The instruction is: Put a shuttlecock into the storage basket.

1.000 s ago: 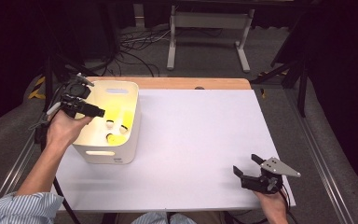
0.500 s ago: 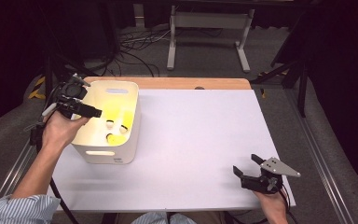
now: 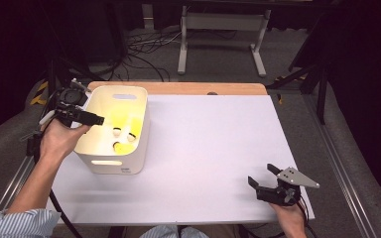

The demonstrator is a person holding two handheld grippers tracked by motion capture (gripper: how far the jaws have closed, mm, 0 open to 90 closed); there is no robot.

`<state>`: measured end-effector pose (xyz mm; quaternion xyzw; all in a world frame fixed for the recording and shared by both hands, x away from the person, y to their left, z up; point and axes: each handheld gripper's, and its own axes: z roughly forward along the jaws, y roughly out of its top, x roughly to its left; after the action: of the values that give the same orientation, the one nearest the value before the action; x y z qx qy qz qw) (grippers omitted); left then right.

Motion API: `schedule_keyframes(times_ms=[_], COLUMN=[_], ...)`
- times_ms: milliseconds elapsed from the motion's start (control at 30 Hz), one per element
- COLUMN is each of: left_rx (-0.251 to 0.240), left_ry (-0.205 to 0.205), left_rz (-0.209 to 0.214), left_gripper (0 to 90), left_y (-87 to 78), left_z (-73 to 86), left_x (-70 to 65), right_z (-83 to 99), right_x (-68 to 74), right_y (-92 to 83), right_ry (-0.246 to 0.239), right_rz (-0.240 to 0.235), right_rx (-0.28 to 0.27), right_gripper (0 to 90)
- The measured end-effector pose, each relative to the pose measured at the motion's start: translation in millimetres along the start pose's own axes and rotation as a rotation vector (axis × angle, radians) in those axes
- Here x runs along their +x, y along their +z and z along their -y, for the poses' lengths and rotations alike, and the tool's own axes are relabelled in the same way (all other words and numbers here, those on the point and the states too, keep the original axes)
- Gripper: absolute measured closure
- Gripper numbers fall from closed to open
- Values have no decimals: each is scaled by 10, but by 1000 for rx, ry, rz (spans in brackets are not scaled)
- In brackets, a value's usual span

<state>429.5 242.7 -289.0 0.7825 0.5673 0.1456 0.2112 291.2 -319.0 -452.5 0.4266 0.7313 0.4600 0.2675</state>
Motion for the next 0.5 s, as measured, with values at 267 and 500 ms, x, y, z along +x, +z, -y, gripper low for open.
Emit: schedule_keyframes(times_ms=[267,500], left_rx=[-6,-14], left_ry=[-11,-20], left_rz=[-4,-2], left_gripper=[390,384], left_y=[-15,-25], left_z=[41,90], left_x=[40,95], right_z=[0,1], right_x=[-1,2], right_y=[0,6], right_ry=[1,-2], right_rz=[-1,-4], right_rx=[0,1], right_gripper=[140,141])
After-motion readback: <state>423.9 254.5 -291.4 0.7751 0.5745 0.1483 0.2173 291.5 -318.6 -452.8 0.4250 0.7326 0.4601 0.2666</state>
